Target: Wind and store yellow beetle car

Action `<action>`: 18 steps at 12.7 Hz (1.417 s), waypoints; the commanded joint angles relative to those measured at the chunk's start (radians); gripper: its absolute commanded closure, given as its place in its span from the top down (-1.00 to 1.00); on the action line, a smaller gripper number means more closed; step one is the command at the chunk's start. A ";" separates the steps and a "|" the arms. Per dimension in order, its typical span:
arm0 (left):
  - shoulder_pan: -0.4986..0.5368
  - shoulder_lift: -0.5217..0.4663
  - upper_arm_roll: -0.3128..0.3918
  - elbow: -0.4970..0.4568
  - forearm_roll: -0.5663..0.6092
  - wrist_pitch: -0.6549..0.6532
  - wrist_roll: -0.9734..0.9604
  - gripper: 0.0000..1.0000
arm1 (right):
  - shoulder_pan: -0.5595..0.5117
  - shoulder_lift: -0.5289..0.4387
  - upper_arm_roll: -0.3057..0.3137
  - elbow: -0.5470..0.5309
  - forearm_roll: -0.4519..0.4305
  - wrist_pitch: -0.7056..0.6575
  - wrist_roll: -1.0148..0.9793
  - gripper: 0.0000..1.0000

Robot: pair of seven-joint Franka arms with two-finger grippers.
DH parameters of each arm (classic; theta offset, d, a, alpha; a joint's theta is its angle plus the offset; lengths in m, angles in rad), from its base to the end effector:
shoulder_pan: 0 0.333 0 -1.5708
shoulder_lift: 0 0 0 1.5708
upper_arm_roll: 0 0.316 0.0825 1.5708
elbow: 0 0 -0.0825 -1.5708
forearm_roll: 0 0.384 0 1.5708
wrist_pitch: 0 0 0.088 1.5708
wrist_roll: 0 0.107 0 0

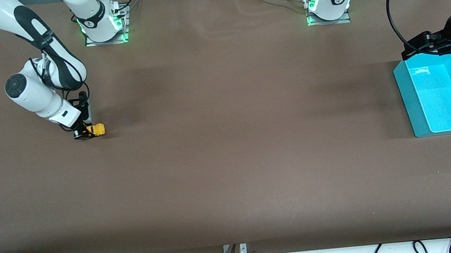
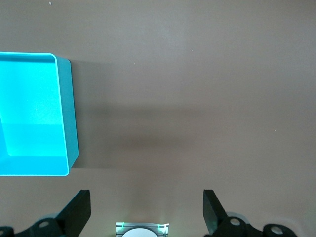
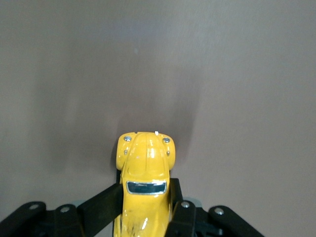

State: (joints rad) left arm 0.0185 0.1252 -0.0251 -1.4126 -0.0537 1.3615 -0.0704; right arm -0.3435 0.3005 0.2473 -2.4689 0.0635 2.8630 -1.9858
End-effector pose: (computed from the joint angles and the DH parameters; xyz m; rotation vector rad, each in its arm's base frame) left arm 0.5702 -0.0094 0.6108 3.0784 0.0881 -0.2753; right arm 0.4856 -0.0451 0.1887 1.9056 2.4388 0.2023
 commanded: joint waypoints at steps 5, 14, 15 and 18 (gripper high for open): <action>0.015 0.011 0.001 -0.003 0.014 0.007 0.220 1.00 | -0.130 0.097 -0.014 0.019 -0.008 0.027 -0.172 -0.49; 0.026 0.097 0.002 0.000 0.057 0.014 0.812 1.00 | -0.137 0.094 -0.003 0.063 -0.004 -0.020 -0.173 0.89; 0.029 0.115 0.002 0.000 0.055 0.016 0.889 1.00 | -0.137 0.094 0.003 0.071 -0.004 -0.039 -0.176 0.99; 0.032 0.162 0.002 0.001 0.069 0.033 1.024 1.00 | -0.137 0.092 0.004 0.077 -0.005 -0.047 -0.177 0.99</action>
State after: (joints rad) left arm 0.0473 0.2686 -0.0189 -1.4168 -0.0105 1.3792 0.8695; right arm -0.4629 0.3857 0.2391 -2.4027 0.0638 2.8372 -2.1410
